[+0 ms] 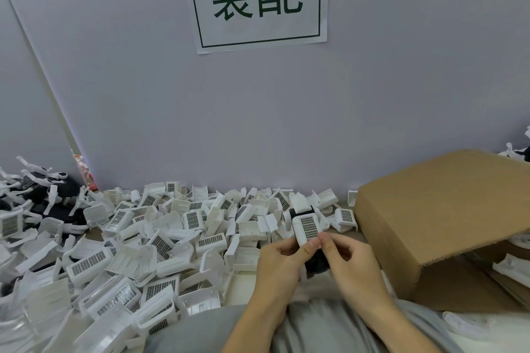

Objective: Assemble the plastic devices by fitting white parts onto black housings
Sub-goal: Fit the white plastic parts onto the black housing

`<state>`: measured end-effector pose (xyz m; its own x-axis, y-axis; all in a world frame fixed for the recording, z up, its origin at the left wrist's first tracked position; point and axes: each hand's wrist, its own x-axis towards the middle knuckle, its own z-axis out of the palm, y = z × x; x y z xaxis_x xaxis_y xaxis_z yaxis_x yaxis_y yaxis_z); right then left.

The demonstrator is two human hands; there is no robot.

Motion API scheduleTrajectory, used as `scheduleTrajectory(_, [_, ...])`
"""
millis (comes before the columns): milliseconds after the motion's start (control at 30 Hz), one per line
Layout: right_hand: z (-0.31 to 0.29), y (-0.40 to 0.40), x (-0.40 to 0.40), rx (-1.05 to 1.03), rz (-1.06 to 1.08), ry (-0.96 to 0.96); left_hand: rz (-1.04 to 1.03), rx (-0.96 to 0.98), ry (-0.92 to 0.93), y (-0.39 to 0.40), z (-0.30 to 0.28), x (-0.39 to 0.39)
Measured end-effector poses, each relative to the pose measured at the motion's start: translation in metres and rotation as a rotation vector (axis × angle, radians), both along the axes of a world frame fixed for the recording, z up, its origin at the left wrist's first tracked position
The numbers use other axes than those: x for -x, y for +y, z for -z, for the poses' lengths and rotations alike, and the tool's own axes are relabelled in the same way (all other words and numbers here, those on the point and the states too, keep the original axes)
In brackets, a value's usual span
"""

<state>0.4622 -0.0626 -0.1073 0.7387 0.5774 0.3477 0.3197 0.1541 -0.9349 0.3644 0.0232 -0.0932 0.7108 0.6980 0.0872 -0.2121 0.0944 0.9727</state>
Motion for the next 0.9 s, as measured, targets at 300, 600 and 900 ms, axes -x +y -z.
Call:
scheduleTrajectory(300, [-0.003, -0.001, 0.011, 0.109, 0.047, -0.307, 0.029, 0.293, -0.184, 0.005, -0.005, 0.000])
scheduleTrajectory(600, [0.002, -0.001, 0.000, 0.025, 0.221, -0.150, 0.045, 0.283, -0.159, 0.005, -0.001, -0.004])
scheduleTrajectory(900, [-0.012, -0.011, -0.003, -0.080, 0.133, 0.178, -0.491, 0.030, -0.086, 0.015, -0.001, 0.003])
